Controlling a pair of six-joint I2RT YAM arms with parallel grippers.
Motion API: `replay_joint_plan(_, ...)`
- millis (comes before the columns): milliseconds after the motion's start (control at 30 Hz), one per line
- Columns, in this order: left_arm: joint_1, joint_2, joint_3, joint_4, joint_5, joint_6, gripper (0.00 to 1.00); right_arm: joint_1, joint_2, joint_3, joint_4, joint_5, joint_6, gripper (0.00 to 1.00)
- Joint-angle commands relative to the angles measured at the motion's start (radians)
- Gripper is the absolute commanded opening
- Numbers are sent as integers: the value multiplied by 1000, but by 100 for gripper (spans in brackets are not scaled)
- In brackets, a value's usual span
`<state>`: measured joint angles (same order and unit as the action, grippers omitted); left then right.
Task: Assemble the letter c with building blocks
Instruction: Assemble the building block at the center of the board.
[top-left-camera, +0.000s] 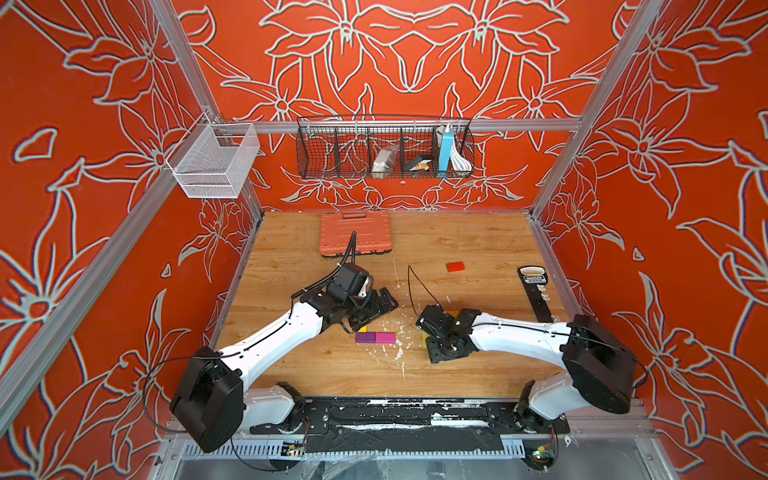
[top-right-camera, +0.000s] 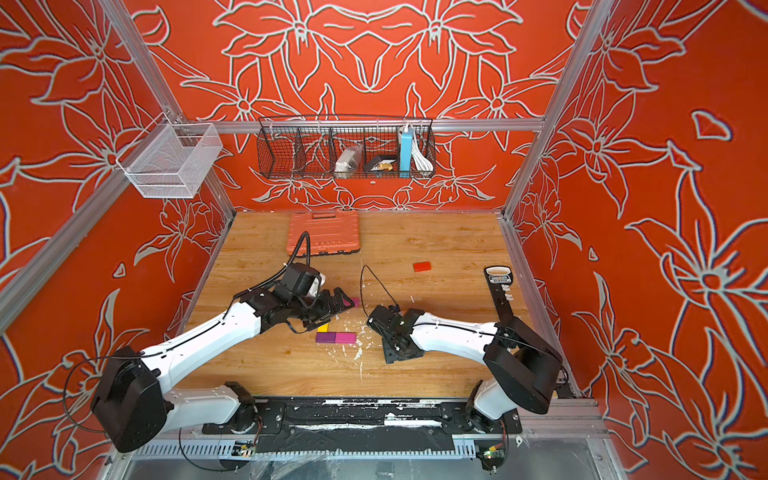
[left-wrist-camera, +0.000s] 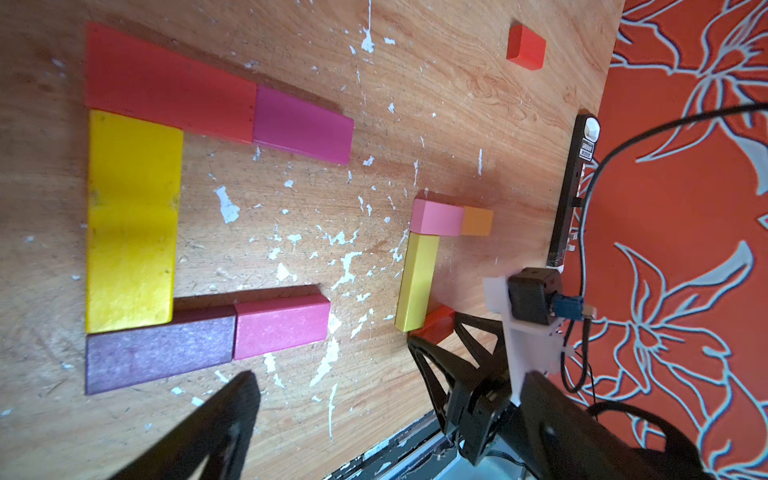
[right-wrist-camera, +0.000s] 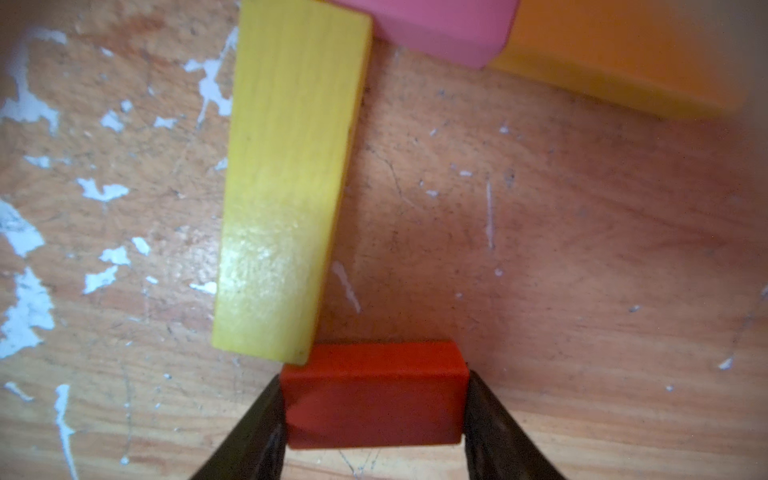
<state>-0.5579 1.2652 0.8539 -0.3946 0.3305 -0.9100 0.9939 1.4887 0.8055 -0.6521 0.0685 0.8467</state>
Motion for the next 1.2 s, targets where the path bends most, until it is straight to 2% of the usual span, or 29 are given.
replay_joint_plan(0,-16,4,-17,10,-2,-19,99,16,-54,-3,-27,-16,57,50)
replay_joint_plan(300,-102,26,-52,37,-61,-144,99,92,-4,56,-54,35,232,48)
replay_joint_plan(567,-134,8,-103,37,-120,-266,99,123,59,106,-79,86,287,49)
replay_joint_plan(1167,-136,27,-115,61,-121,-305,99,125,109,115,-80,97,334,49)
